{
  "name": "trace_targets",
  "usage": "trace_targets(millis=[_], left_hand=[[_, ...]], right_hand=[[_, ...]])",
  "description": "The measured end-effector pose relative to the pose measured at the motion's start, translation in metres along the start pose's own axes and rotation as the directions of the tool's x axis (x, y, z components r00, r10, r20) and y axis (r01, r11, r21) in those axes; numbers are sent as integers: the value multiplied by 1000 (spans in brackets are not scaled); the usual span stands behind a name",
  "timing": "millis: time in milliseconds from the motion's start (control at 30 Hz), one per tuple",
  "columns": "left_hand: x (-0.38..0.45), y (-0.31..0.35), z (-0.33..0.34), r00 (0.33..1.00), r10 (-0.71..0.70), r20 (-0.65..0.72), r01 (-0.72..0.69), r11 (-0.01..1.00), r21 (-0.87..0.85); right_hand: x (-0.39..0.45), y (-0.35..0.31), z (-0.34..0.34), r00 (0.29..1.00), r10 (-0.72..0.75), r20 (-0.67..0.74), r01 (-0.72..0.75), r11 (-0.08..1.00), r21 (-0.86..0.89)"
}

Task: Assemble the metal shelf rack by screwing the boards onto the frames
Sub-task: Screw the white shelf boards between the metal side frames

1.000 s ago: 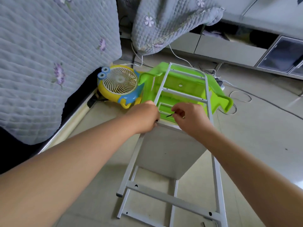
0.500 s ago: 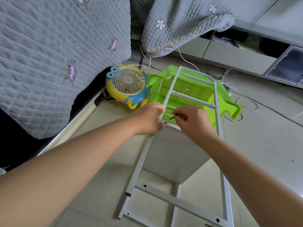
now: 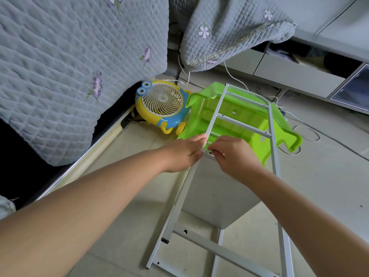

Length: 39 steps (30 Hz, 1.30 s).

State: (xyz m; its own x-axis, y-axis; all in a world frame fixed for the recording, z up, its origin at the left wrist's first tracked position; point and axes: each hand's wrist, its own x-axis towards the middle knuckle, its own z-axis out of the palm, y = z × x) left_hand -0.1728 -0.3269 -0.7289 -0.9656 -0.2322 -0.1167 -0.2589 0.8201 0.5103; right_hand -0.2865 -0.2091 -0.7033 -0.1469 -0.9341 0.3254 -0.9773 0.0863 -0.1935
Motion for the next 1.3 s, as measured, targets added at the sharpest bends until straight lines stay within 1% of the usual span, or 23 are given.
trace_targets(millis=[100, 200, 300, 433, 533, 633, 767, 833, 933, 1000, 1067, 1100, 1167, 1233, 1267, 1300], left_hand=[[-2, 1, 3, 1000, -10, -12, 9, 997, -80], [-3, 3, 6, 999, -25, -40, 20, 991, -130], [-5, 4, 8, 997, -46, -65, 34, 983, -180], [-7, 6, 9, 995, -62, -76, 47, 982, -186], [-8, 5, 9, 994, -68, -82, 51, 981, -188], [-8, 6, 9, 994, -67, -88, 47, 978, -205], [-9, 5, 11, 993, -65, -96, 40, 968, -248], [-10, 7, 9, 992, -73, -100, 46, 967, -249], [-11, 9, 6, 990, -84, -112, 59, 976, -209], [-12, 11, 5, 984, -88, -158, 57, 980, -192], [-12, 17, 4, 972, -58, -226, 31, 992, -119], [-12, 23, 2, 966, -20, -258, 6, 999, -54], [-10, 37, 5, 948, 135, -288, -103, 987, 123], [0, 55, 14, 935, 261, -238, -187, 937, 294], [6, 68, 19, 935, 295, -196, -217, 914, 342], [11, 82, 24, 936, 311, -165, -232, 898, 374]], right_hand=[[3, 0, -2, 996, 29, 82, -26, 999, -40], [7, -1, -4, 986, 29, 167, -8, 992, -128], [9, -4, -6, 977, 50, 208, -14, 986, -167], [9, -9, -8, 958, 137, 251, -79, 971, -228], [8, -13, -11, 945, 219, 243, -166, 961, -221], [10, -16, -12, 938, 206, 279, -135, 958, -254], [11, -15, -12, 930, 226, 290, -165, 961, -221], [7, -12, -15, 936, 239, 258, -211, 969, -132], [-10, 2, -23, 947, 285, 146, -294, 955, 42], [-28, 17, -30, 946, 322, 27, -322, 939, 120], [-51, 36, -35, 923, 365, -124, -345, 925, 156], [-65, 46, -36, 895, 407, -183, -378, 909, 173], [-98, 65, -34, 809, 535, -243, -491, 842, 222], [-136, 79, -25, 722, 632, -280, -585, 775, 240], [-156, 85, -19, 685, 663, -304, -622, 748, 230], [-176, 91, -11, 657, 693, -296, -664, 718, 210]])
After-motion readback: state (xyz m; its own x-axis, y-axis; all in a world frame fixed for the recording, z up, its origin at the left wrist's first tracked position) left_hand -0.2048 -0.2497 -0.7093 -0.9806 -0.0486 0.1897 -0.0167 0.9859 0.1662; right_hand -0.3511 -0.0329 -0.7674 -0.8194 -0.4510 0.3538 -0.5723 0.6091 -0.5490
